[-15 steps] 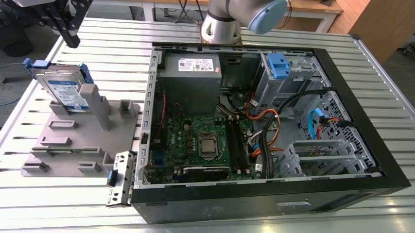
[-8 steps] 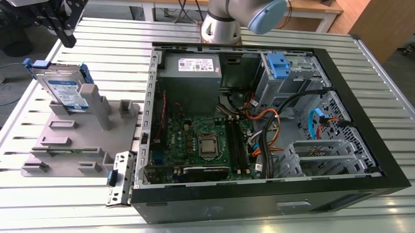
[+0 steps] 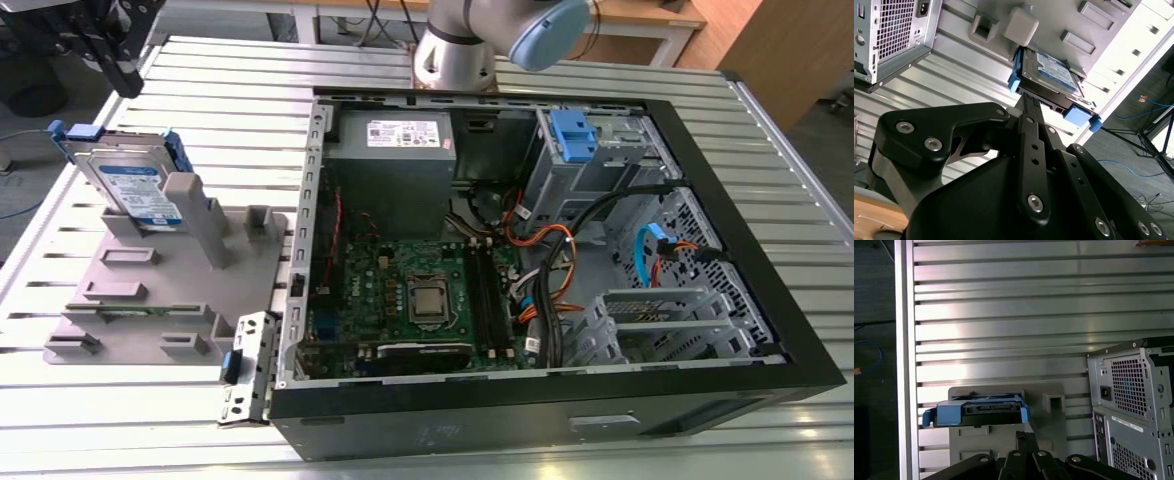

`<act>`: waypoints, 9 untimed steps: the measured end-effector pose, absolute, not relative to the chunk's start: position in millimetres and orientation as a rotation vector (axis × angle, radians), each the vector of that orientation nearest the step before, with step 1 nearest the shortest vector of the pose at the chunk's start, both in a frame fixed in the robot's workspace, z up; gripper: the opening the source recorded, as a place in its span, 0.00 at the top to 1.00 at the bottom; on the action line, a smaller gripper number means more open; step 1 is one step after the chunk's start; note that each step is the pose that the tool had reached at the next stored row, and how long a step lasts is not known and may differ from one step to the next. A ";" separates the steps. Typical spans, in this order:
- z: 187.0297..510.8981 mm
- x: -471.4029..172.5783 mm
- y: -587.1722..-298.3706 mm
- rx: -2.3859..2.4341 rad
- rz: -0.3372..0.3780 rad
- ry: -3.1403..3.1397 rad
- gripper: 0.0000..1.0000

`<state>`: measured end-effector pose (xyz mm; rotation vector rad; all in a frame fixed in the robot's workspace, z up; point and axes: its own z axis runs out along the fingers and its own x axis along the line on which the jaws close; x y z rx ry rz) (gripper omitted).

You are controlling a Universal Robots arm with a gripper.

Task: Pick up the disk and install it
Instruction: 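Reach for the disk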

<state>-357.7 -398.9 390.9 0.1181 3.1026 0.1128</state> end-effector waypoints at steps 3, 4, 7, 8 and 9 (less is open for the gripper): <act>390.8 -362.5 -398.9 0.118 0.113 3.103 0.89; 390.8 -364.2 -398.9 0.118 0.113 3.102 0.89; 390.7 -370.1 -398.9 0.118 0.113 3.102 0.89; 390.7 -372.1 -398.9 0.118 0.113 3.102 0.89; 390.7 -374.2 -399.0 0.118 0.113 3.102 0.89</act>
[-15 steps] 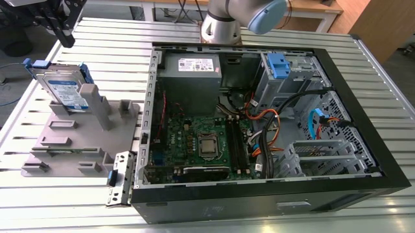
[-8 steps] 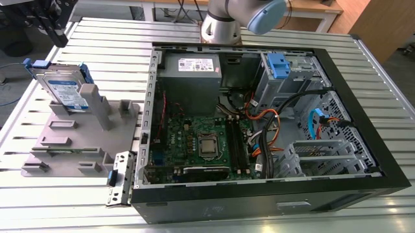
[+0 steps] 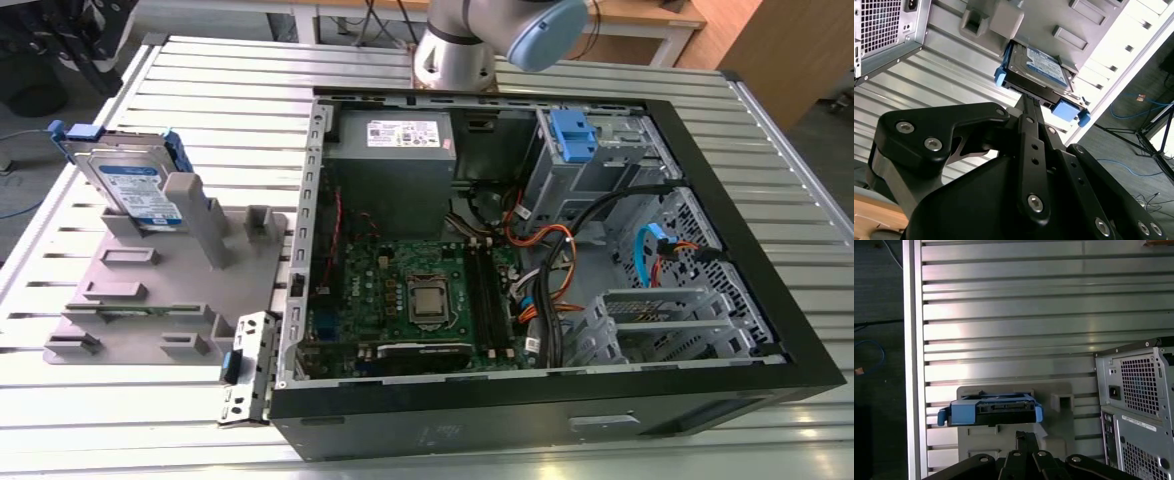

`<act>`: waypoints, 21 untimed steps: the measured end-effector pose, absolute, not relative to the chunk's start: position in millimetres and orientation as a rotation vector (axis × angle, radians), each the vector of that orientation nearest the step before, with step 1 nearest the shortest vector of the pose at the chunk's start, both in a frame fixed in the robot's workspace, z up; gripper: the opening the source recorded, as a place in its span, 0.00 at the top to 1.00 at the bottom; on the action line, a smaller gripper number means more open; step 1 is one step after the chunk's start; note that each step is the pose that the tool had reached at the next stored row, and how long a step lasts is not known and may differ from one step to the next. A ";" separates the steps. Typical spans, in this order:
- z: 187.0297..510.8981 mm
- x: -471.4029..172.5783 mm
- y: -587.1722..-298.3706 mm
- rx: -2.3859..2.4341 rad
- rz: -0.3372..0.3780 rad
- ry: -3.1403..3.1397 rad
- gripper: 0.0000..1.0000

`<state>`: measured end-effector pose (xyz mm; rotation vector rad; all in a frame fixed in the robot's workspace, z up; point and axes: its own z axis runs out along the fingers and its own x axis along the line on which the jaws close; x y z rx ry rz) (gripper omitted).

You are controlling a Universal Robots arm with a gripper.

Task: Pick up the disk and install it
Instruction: 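Reach for the disk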

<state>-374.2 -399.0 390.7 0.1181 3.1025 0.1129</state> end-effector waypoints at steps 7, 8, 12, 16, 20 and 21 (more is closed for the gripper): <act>390.5 -383.3 -399.0 0.118 0.113 3.102 0.89; 390.4 -383.3 -399.0 0.118 0.113 3.102 0.89; 388.8 -385.5 -398.9 0.118 0.113 3.103 0.89; 385.4 -387.1 -399.0 0.118 0.113 3.105 0.89; 380.9 -387.8 -398.9 0.119 0.113 3.110 0.89; 379.8 -387.9 -398.9 0.119 0.113 3.111 0.89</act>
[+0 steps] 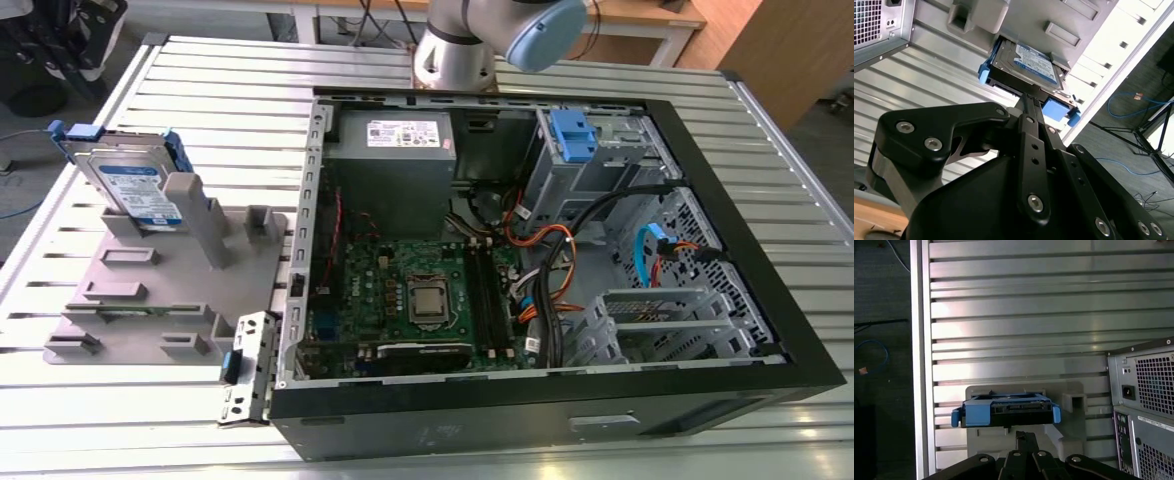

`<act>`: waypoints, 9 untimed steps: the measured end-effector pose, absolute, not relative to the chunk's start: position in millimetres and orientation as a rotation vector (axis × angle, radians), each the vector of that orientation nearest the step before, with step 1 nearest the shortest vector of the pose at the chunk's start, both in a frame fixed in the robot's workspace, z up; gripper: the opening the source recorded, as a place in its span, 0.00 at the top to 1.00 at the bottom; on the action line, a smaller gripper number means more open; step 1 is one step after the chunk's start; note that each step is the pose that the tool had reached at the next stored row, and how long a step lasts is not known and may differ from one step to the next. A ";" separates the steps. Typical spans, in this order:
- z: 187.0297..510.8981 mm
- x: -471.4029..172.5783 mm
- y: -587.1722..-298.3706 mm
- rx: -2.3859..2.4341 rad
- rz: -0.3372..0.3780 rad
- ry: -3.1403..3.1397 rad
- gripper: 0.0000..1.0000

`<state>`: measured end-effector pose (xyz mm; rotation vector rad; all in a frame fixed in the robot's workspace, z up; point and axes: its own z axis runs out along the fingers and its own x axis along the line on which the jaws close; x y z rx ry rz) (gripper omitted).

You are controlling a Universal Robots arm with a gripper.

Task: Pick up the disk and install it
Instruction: 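Reach for the disk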

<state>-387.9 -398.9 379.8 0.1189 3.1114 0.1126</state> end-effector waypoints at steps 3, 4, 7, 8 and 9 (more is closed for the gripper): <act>376.9 -388.3 -398.9 0.119 0.113 3.115 0.89; 376.0 -388.3 -398.9 0.119 0.112 3.116 0.89; 374.8 -388.4 -398.9 0.120 0.112 3.117 0.89; 374.8 -388.3 -398.9 0.119 0.112 3.117 0.89; 374.8 -388.4 -398.9 0.120 0.112 3.117 0.89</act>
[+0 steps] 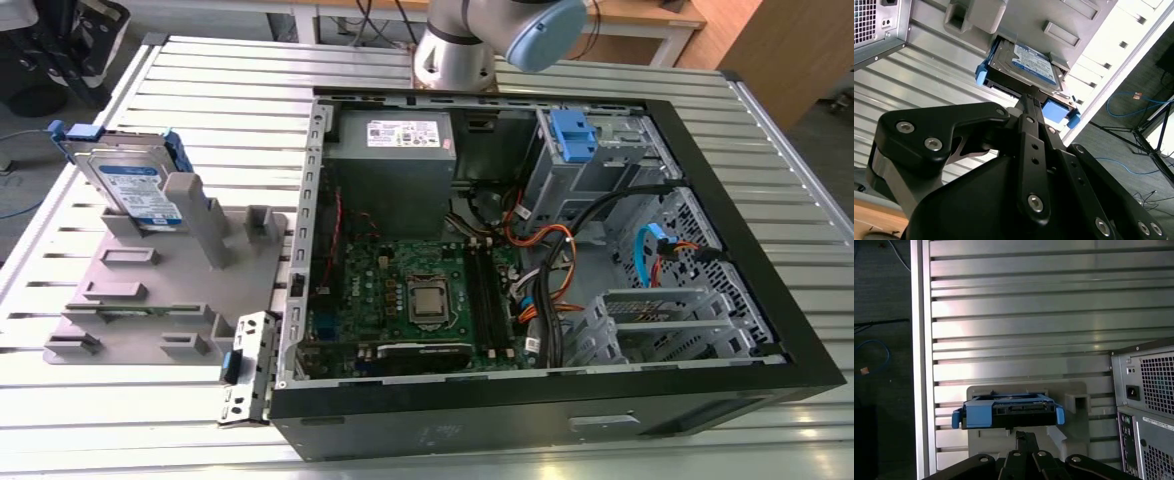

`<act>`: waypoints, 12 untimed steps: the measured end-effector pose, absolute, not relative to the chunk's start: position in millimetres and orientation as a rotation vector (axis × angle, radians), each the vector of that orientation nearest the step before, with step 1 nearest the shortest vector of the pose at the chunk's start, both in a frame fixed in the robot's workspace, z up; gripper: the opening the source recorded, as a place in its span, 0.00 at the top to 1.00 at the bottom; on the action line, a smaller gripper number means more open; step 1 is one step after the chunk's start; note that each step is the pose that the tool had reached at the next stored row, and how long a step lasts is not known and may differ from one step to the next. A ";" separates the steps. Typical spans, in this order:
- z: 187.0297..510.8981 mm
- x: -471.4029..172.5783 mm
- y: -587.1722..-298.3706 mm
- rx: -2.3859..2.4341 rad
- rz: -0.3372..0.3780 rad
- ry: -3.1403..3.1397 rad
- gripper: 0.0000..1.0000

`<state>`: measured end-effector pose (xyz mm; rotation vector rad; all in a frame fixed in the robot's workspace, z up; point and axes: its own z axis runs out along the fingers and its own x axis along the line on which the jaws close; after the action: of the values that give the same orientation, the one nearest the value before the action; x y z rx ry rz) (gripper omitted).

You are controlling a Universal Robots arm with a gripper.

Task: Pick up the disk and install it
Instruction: 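Reach for the disk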

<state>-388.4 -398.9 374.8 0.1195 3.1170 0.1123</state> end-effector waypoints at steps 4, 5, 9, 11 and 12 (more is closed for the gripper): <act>374.7 -388.3 -398.9 0.119 0.112 3.117 0.89; 374.6 -388.3 -398.9 0.119 0.112 3.117 0.89; 372.6 -388.3 -398.9 0.119 0.113 3.117 0.89; 371.2 -388.8 -399.0 0.119 0.113 3.117 0.89; 370.2 -389.2 -398.9 0.119 0.113 3.117 0.89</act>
<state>-389.2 -398.9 370.2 0.1194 3.1169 0.1125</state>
